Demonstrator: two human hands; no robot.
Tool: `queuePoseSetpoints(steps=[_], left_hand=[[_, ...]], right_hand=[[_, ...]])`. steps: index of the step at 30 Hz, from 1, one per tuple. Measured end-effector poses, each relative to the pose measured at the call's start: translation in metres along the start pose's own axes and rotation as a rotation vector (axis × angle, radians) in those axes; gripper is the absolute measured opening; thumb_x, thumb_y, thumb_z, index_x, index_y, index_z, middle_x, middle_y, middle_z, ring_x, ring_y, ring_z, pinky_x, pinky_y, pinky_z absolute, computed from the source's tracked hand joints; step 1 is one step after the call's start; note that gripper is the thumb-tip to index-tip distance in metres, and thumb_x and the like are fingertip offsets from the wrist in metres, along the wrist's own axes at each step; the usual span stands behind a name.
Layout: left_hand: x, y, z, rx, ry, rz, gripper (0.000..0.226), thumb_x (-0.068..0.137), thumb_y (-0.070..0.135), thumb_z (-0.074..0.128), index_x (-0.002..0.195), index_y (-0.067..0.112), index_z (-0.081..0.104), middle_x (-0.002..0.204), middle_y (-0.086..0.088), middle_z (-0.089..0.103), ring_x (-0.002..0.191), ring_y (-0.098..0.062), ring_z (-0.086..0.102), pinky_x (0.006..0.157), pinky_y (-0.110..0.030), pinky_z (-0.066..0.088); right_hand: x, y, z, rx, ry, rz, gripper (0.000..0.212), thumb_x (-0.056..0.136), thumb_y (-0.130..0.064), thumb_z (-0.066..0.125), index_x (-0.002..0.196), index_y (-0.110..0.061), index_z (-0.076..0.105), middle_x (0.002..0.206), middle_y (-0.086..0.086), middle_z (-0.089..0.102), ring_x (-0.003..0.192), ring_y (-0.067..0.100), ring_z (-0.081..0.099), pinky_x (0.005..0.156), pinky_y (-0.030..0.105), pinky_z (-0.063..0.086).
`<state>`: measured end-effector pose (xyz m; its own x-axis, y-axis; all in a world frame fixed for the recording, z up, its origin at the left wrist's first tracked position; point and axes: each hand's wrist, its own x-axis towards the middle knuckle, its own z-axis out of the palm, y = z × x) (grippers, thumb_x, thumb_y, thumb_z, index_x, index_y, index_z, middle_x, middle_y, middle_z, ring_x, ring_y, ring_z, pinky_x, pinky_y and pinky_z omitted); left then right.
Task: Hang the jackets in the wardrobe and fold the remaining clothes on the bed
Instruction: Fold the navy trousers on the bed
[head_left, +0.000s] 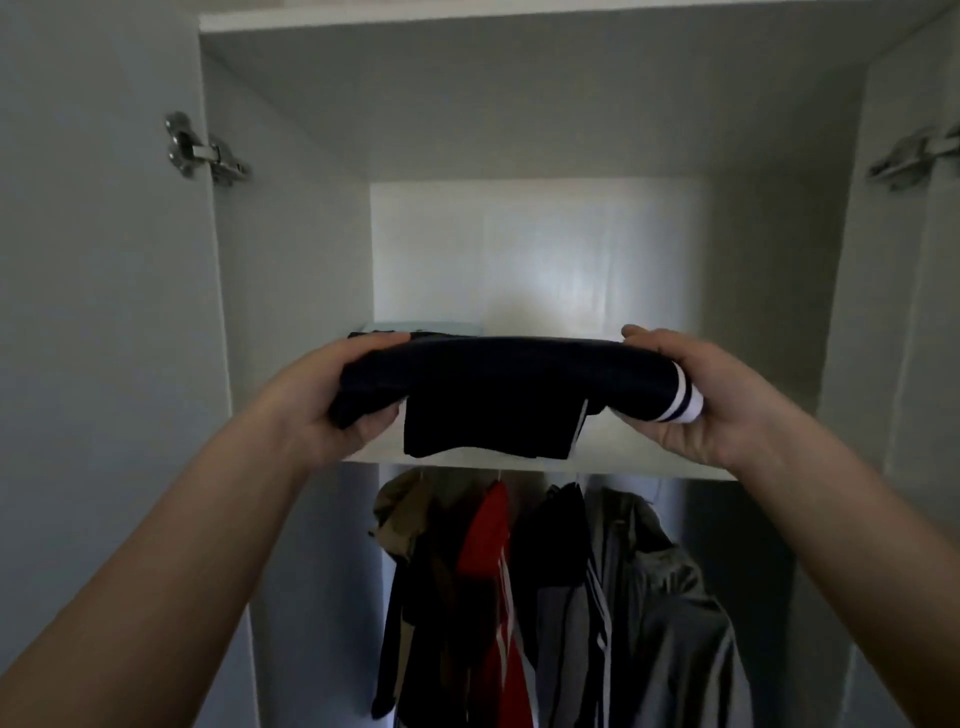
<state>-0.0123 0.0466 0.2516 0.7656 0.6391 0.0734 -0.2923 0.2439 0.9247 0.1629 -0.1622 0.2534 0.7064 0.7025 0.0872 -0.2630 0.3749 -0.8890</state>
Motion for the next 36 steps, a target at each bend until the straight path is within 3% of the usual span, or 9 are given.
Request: queuePoseSetpoints(steps=[2, 5, 8, 15, 19, 23, 28, 32, 36], left_hand=[[0.036, 0.014, 0.001, -0.004, -0.009, 0.006, 0.015, 0.087, 0.016, 0.060, 0.075, 0.010, 0.065, 0.053, -0.005, 0.062, 0.038, -0.010, 0.057, 0.035, -0.015, 0.044], [0.092, 0.028, -0.002, 0.007, -0.048, -0.016, 0.043, 0.092, 0.015, 0.052, 0.054, 0.006, 0.071, 0.053, -0.010, 0.065, 0.036, -0.010, 0.058, 0.033, -0.014, 0.043], [0.153, 0.035, -0.015, 0.024, -0.098, -0.038, 0.057, 0.095, 0.016, 0.046, 0.044, 0.004, 0.069, 0.054, -0.013, 0.065, 0.036, -0.008, 0.057, 0.033, -0.014, 0.043], [0.309, 0.064, -0.043, 0.020, -0.075, -0.089, 0.025, 0.096, 0.012, 0.044, 0.088, -0.002, 0.063, 0.075, -0.029, 0.067, 0.034, -0.010, 0.055, 0.031, -0.016, 0.043], [0.395, 0.108, -0.051, 0.186, -0.030, 0.088, 0.022, 0.094, 0.015, 0.054, 0.077, 0.009, 0.067, 0.055, -0.008, 0.067, 0.040, -0.010, 0.061, 0.038, -0.017, 0.048], [0.458, 0.138, -0.072, 0.345, 0.001, 0.194, 0.010, 0.090, 0.012, 0.060, 0.100, 0.011, 0.061, 0.075, -0.007, 0.073, 0.064, -0.020, 0.070, 0.046, -0.026, 0.055], [0.504, 0.083, -0.107, 0.623, 0.132, -0.069, 0.017, 0.090, 0.010, 0.056, 0.103, 0.001, 0.060, 0.081, -0.016, 0.065, 0.072, -0.029, 0.058, 0.063, -0.034, 0.051], [0.525, 0.047, -0.125, 0.881, 0.176, -0.078, 0.040, 0.092, 0.010, 0.056, 0.128, -0.008, 0.051, 0.126, -0.027, 0.056, 0.090, -0.026, 0.051, 0.089, -0.037, 0.045], [0.540, 0.051, -0.120, 0.879, 0.155, -0.130, 0.018, 0.092, 0.016, 0.055, 0.093, -0.001, 0.062, 0.085, -0.019, 0.061, 0.069, -0.029, 0.054, 0.065, -0.031, 0.046]], right_hand=[[0.037, -0.012, 0.007, 0.004, -0.019, 0.027, 0.006, 0.087, -0.007, 0.056, 0.083, -0.004, 0.061, 0.076, 0.011, 0.062, 0.062, 0.019, 0.067, 0.054, 0.032, 0.059], [0.095, -0.021, 0.016, 0.015, -0.052, 0.067, 0.020, 0.074, 0.001, 0.059, 0.094, 0.004, 0.058, 0.101, 0.025, 0.065, 0.096, 0.032, 0.069, 0.058, 0.034, 0.060], [0.155, -0.021, 0.024, 0.021, -0.058, 0.069, 0.040, 0.058, 0.005, 0.061, 0.098, 0.006, 0.058, 0.106, 0.030, 0.065, 0.096, 0.040, 0.068, 0.059, 0.036, 0.061], [0.318, -0.028, 0.053, -0.064, -0.030, 0.110, 0.025, 0.082, 0.000, 0.054, 0.106, 0.008, 0.055, 0.100, 0.032, 0.064, 0.089, 0.043, 0.068, 0.051, 0.035, 0.059], [0.410, -0.046, 0.084, -0.158, -0.028, -0.114, 0.048, 0.084, -0.004, 0.052, 0.125, -0.028, 0.048, 0.106, 0.007, 0.059, 0.069, 0.022, 0.070, 0.053, 0.030, 0.056], [0.479, -0.043, 0.104, -0.326, -0.129, -0.354, 0.066, 0.088, -0.004, 0.043, 0.139, -0.045, 0.037, 0.126, -0.005, 0.051, 0.094, 0.021, 0.066, 0.059, 0.031, 0.055], [0.517, 0.044, 0.080, -0.522, -0.076, -0.039, 0.056, 0.089, -0.002, 0.044, 0.137, -0.031, 0.042, 0.115, 0.007, 0.061, 0.093, 0.026, 0.065, 0.062, 0.034, 0.057], [0.520, 0.087, 0.058, -0.624, -0.037, 0.154, 0.036, 0.091, -0.010, 0.051, 0.123, -0.026, 0.051, 0.106, 0.008, 0.063, 0.086, 0.025, 0.066, 0.060, 0.032, 0.056], [0.533, 0.070, 0.054, -0.542, -0.090, 0.195, 0.021, 0.092, -0.019, 0.057, 0.112, -0.024, 0.061, 0.109, 0.013, 0.067, 0.090, 0.028, 0.067, 0.067, 0.037, 0.057]])
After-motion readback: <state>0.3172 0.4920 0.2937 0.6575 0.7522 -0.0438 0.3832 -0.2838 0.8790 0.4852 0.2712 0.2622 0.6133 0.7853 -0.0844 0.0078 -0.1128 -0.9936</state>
